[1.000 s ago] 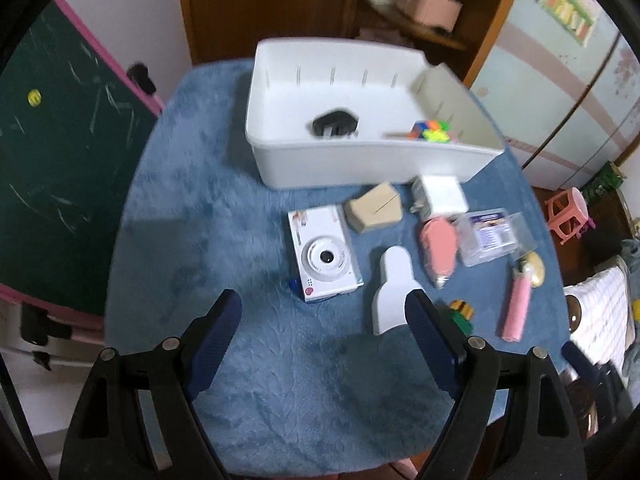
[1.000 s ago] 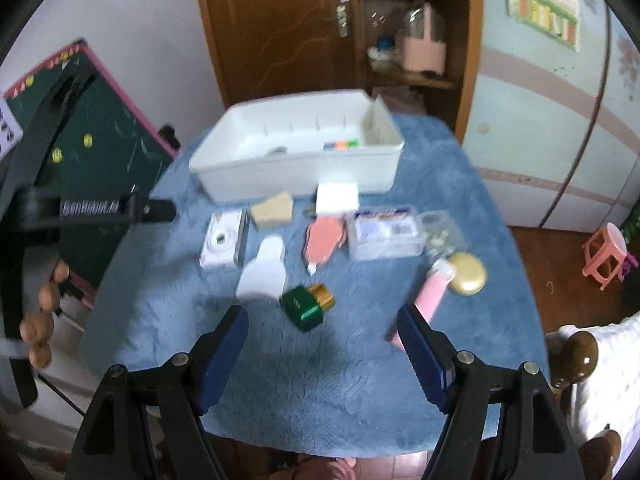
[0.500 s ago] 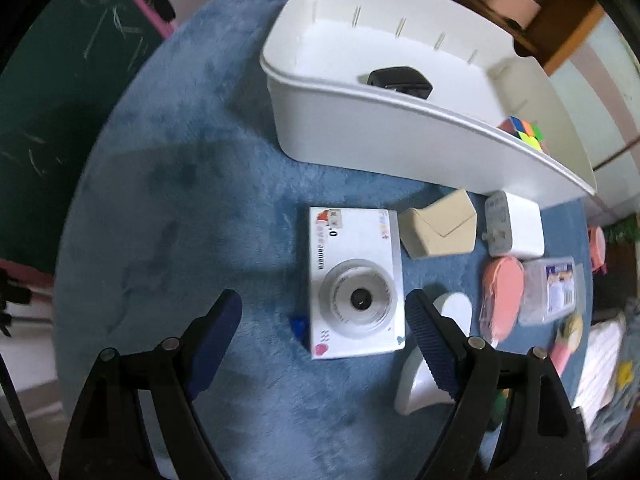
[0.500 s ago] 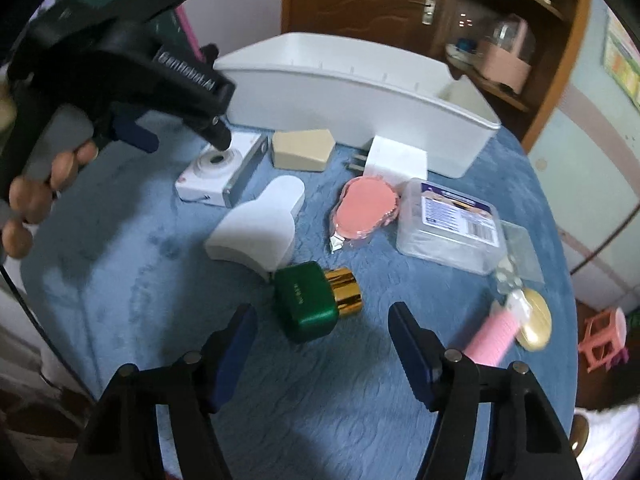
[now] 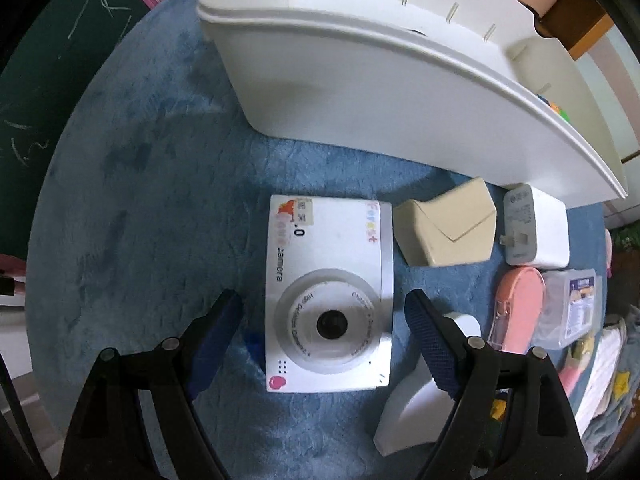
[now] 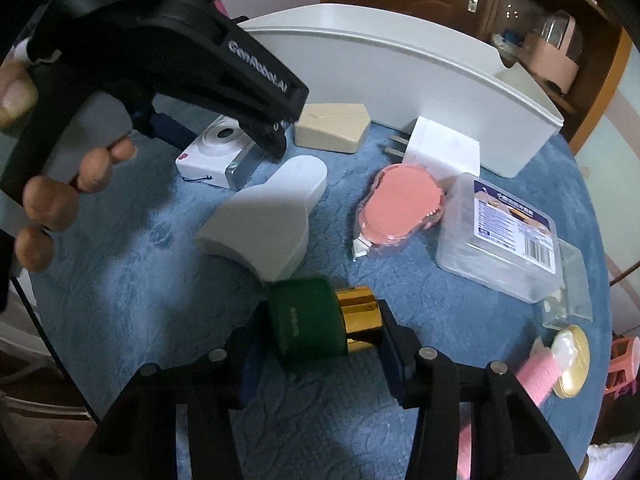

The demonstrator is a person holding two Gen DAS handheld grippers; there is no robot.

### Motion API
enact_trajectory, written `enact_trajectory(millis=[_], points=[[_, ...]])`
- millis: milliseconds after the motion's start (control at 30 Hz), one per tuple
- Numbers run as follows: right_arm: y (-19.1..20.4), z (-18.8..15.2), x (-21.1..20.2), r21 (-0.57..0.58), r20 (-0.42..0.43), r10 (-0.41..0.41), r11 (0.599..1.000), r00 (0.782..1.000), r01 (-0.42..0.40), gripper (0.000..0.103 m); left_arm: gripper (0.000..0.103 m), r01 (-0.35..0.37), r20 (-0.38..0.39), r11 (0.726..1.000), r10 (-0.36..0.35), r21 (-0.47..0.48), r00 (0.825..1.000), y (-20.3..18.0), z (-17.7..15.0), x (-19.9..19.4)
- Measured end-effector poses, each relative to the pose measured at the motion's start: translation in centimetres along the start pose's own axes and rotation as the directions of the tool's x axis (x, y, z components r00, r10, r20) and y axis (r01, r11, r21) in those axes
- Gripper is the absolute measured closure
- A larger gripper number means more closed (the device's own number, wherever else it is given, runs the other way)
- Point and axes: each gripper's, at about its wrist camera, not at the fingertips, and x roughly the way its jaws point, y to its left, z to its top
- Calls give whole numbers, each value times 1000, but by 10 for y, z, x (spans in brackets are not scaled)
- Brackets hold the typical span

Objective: Organize rigid objects
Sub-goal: 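Grasp the white photo device with the left tool while the right tool grasps the green-gold tube, then lower the white device and tube into the bin and open both tools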

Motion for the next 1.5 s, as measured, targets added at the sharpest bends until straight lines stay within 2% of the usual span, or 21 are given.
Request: enact_trajectory(millis=[100, 200, 233, 400, 567, 767, 900, 1000, 1133, 1300, 1367, 1500], points=[[-5, 3, 3, -6, 1, 12, 1000, 1000, -12, 54, 19, -28, 7, 1000, 28, 9, 1000, -3, -1, 1], [-9, 6, 4, -9, -5, 20, 1000, 1000, -20, 54, 33, -62, 22, 998, 61, 10, 998, -7, -1, 1], [-10, 6, 4, -9, -7, 20, 1000, 1000, -20, 54, 42, -53, 28, 998, 53, 14, 998, -8, -2, -1], [-12, 9, 3, 8, -21, 22, 1000, 1000, -22, 54, 43, -89, 36, 995, 88, 43, 996, -12, -6, -4], [-19, 15, -8, 48, -20, 25, 999, 999, -24, 55, 43, -75, 50, 994, 71, 79, 996, -19, -5, -21], [-25, 30, -40, 95, 12, 23, 995, 1000, -24, 54, 43, -46, 84, 985, 33, 164, 996, -28, -2, -80], [-37, 55, -78, 138, 80, 24, 990, 996, -35, 54, 43, -19, 102, 984, 0, 180, 995, -25, 8, -124], [-47, 82, -106, 155, 121, 12, 987, 993, -31, 54, 43, -4, 167, 977, -32, 212, 986, -24, 18, -160], [-57, 125, -143, 149, 203, -20, 989, 979, -11, 54, 43, -27, 264, 969, -40, 246, 964, -32, 56, -206], [-78, 184, -181, 141, 263, -107, 987, 959, 71, 54, 43, -31, 378, 965, -72, 259, 923, -35, 86, -250], [-88, 203, -188, 153, 274, -125, 985, 954, 85, 54, 43, -34, 399, 966, -73, 256, 914, -35, 100, -252], [-113, 242, -190, 169, 280, -160, 979, 946, 116, 54, 43, -54, 413, 970, -50, 237, 909, -38, 131, -240]])
